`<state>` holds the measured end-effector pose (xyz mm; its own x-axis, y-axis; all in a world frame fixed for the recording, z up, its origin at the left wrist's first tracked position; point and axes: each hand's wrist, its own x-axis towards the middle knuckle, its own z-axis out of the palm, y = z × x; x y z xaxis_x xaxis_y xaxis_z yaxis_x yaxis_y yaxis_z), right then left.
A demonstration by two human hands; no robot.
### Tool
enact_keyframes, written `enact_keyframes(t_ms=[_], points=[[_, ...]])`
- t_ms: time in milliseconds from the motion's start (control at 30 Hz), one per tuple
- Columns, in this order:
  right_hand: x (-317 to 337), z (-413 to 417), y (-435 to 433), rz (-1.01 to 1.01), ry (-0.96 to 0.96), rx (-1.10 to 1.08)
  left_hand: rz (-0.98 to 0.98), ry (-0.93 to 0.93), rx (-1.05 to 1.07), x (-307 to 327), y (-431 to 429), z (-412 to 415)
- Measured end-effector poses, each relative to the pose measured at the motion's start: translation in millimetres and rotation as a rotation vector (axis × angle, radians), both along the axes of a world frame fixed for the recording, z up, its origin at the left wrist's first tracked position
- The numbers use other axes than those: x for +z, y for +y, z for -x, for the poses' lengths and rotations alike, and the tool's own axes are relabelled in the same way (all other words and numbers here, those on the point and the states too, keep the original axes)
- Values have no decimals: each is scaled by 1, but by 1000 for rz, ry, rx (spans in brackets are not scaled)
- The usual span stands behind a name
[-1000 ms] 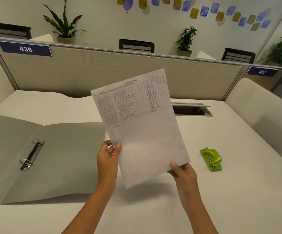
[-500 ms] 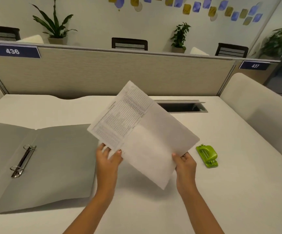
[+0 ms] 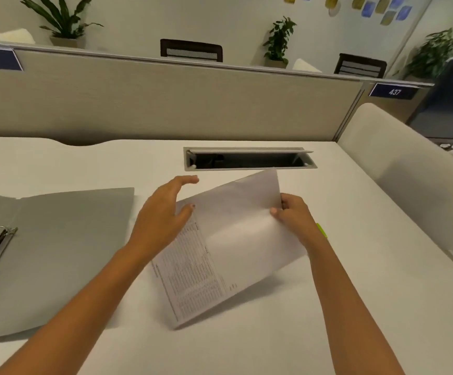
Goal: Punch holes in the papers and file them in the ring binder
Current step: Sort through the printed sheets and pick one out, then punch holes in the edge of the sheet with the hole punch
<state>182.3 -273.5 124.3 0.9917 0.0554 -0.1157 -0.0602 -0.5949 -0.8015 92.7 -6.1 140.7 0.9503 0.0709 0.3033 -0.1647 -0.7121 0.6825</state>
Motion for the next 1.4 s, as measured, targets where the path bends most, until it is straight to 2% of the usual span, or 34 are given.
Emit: enact_keyframes(t_ms=[100,200,267,433,567,667,733,800,867,1000,1133,1400], points=[[12,-12,2,105,-13,108,-107,250,-97,1,-7,-19],[19,-22,5,174,-43,184,-43,443,-203,-4,-14,-31],[21,-28,4,196,-72,226,-11,486,-216,-10,-20,-33],[17,-39,-23,94,-50,257,99,467,-143,-34,-29,-33],[-1,-35,-63,-127,41,153,292,463,-44,-55,-33,-35],[-28,-28,-84,-267,-115,-176,455,497,9,-68,-41,-35],[-42,-18,-92,-211,-234,-407,544,514,43,-77,-50,-37],[-54,-9,-99,-113,-314,-499,605,524,78,-85,-61,-39],[-66,-2,-105,-52,-333,-504,661,530,120,-95,-73,-39],[-78,0,-112,-8,-236,-532,724,529,191,-107,-94,-37],[-75,-4,-117,-79,-122,-527,750,497,240,-111,-112,-35],[-79,-8,-122,-131,-39,-449,757,464,259,-114,-134,-37]])
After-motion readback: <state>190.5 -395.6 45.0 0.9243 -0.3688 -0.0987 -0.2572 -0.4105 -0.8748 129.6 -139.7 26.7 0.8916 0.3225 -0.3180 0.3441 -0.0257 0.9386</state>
